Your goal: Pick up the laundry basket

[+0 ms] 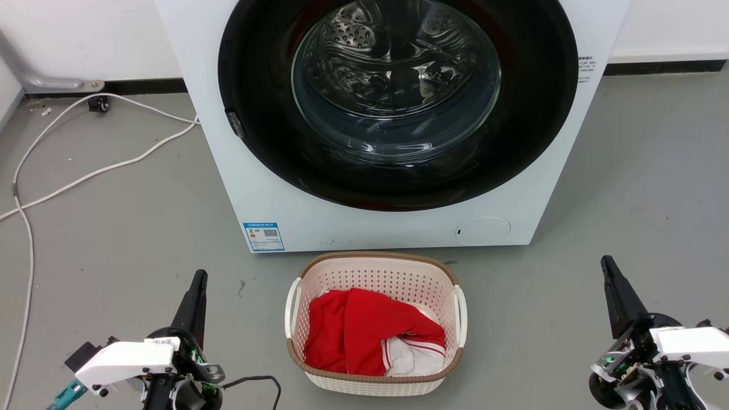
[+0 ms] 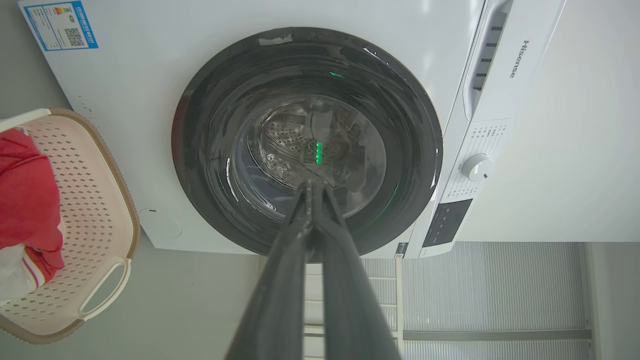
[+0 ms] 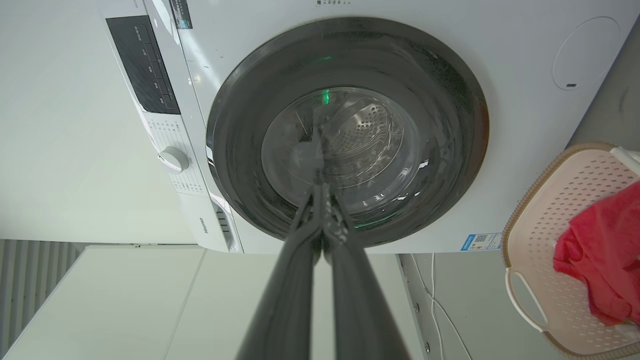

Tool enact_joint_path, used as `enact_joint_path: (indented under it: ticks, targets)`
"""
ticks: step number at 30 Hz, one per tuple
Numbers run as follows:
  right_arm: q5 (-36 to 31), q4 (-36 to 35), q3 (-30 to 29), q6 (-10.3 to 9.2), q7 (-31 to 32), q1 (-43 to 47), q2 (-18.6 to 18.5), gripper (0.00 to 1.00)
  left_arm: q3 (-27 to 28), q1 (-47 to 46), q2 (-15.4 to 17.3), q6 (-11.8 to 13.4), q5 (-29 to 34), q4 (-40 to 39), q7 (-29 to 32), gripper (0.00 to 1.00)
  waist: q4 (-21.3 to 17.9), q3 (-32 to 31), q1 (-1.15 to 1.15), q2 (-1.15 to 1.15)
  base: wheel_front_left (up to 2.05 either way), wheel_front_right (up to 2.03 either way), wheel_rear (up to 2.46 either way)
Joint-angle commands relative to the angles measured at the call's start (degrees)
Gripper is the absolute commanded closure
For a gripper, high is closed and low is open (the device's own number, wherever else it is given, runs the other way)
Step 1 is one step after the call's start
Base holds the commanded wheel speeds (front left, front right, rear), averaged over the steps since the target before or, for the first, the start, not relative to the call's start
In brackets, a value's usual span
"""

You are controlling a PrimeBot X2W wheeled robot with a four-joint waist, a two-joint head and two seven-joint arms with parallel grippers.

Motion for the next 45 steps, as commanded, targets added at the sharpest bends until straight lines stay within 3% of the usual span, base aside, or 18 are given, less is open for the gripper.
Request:
enact_joint_path:
  ticks: [1, 18, 19, 27, 45]
  targets:
    - [0.2, 0.0, 0.0, -0.02, 0.1, -0.6, -0.2, 1.00, 0.1, -0.5, -0.1, -0.3, -0.1, 0.0, 0.1, 1.00, 0.0, 0.0, 0.00, 0.00, 0.00, 0.00, 0.00]
    - [0.2, 0.0, 0.0, -0.02, 0.1, -0.6, -0.2, 1.00, 0.1, -0.5, -0.1, -0.3, -0.1, 0.0, 0.1, 1.00, 0.0, 0.0, 0.00, 0.00, 0.00, 0.00, 0.00]
    - [0.0, 0.1, 0.0, 0.01, 0.0, 0.1, 0.0, 0.00, 0.0, 0.1, 0.0, 0.0, 0.0, 0.2, 0.0, 0.00, 0.0, 0.0, 0.00, 0.00, 0.00, 0.00, 0.00]
    - [-2.6, 1.2, 0.4, -0.01, -1.7, 0.9, 0.1, 0.00, 0.0, 1.1, -0.2, 0.0, 3.0, 0.4, -1.7, 0.00, 0.0, 0.1, 0.00, 0.00, 0.00, 0.00, 0.00]
    - [-29.1, -4.5, 2.1, -0.01, -6.4, 1.4, 0.0, 0.00, -1.3, 1.4, -0.1, 3.3, 24.8, -5.5, -6.5, 0.00, 0.0, 0.6, 0.00, 0.00, 0.00, 0.00, 0.00]
